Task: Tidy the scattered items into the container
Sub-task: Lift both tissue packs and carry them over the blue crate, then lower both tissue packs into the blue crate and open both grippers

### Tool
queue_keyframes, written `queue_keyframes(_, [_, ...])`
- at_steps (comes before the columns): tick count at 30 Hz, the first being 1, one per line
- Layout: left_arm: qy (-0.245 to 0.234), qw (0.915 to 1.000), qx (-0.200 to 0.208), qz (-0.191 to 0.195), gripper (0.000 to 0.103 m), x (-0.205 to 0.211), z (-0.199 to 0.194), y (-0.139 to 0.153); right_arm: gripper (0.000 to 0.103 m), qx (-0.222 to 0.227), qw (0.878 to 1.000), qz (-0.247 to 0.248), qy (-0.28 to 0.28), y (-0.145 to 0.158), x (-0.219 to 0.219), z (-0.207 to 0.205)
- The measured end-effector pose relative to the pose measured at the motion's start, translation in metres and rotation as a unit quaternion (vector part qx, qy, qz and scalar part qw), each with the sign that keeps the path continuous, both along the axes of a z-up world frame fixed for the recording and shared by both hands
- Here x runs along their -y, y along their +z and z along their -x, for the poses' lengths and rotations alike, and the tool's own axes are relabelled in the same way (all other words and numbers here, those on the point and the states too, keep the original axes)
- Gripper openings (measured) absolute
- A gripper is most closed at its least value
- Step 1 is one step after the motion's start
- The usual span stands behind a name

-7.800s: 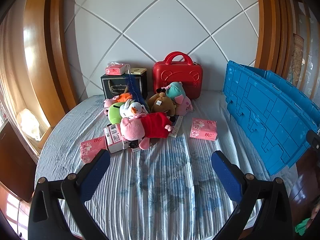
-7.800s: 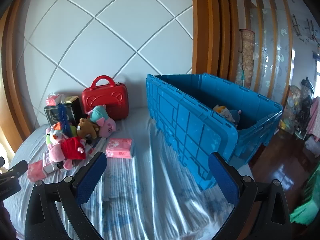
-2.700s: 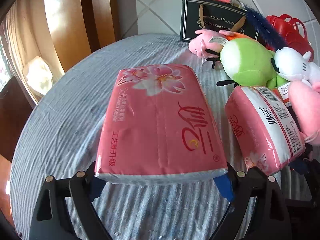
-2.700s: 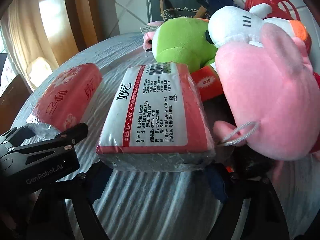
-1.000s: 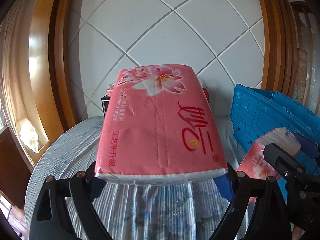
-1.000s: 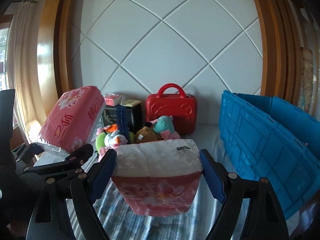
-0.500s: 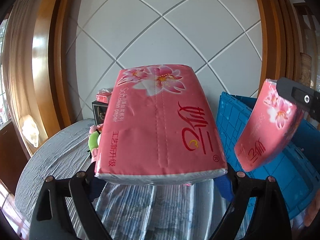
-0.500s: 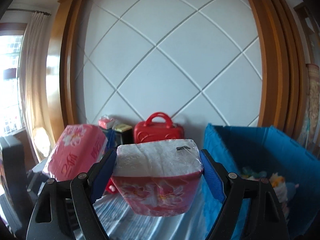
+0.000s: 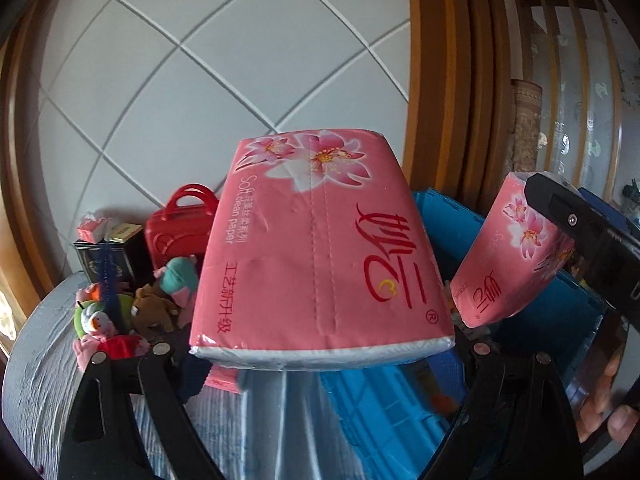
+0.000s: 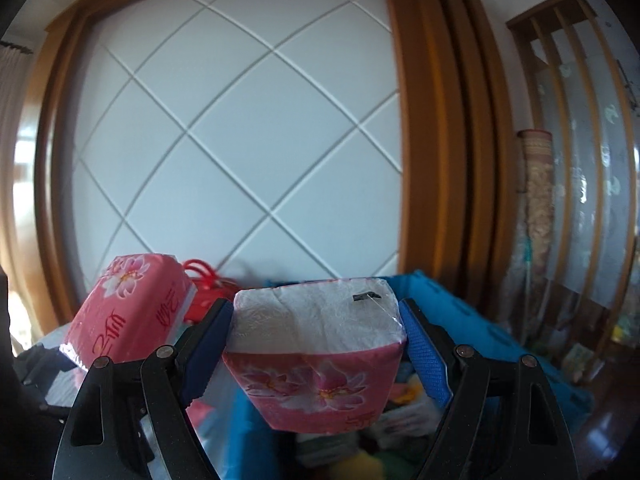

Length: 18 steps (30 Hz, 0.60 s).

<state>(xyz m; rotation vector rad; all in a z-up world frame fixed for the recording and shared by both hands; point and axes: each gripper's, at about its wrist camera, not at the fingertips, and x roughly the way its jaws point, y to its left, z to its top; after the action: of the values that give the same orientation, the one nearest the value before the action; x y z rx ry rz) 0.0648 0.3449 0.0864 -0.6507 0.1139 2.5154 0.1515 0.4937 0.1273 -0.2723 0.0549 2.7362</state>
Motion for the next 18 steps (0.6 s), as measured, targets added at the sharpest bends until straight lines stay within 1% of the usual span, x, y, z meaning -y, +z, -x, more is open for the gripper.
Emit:
queue_keyframes(2, [-0.011,0.9998,0.017,0.006,0.09,-0.032,-0.006,-0.002,0.083,0.013,1.0,0.002,-0.011,-0.004,-0.028,-0.006])
queue_keyframes(5, [-0.026,0.9983,0.048,0.017,0.09,-0.083,-0.013,-0.008,0.083,0.043,0.999,0.006,-0.019,-0.02,-0.074,-0.005])
queue_keyframes(7, [-0.031,0.9964,0.067,0.041,0.09,-0.116,-0.016,-0.02,0.083,0.067,0.997,0.01,-0.021,-0.036,-0.101,-0.002])
queue_keyframes(10, [-0.038,0.9903,0.108,0.078,0.091,-0.159,-0.018,-0.046,0.083,0.101,0.994,0.024,-0.018,-0.061,-0.134,-0.004])
queue_keyframes(13, [-0.046,0.9843,0.144,0.09,0.091,-0.184,-0.022,-0.066,0.083,0.128,0.991,0.037,-0.013,-0.078,-0.157,-0.004])
queue_keyframes(15, [-0.053,0.9829,0.147,0.098,0.092,-0.196,-0.027,-0.072,0.083,0.139,0.989,0.041,-0.01,-0.086,-0.168,-0.005])
queue_keyframes(18, [-0.056,0.9834,0.136,0.106,0.092,-0.205,-0.033,-0.075,0.083,0.148,0.988,0.049,-0.005,-0.096,-0.183,-0.006])
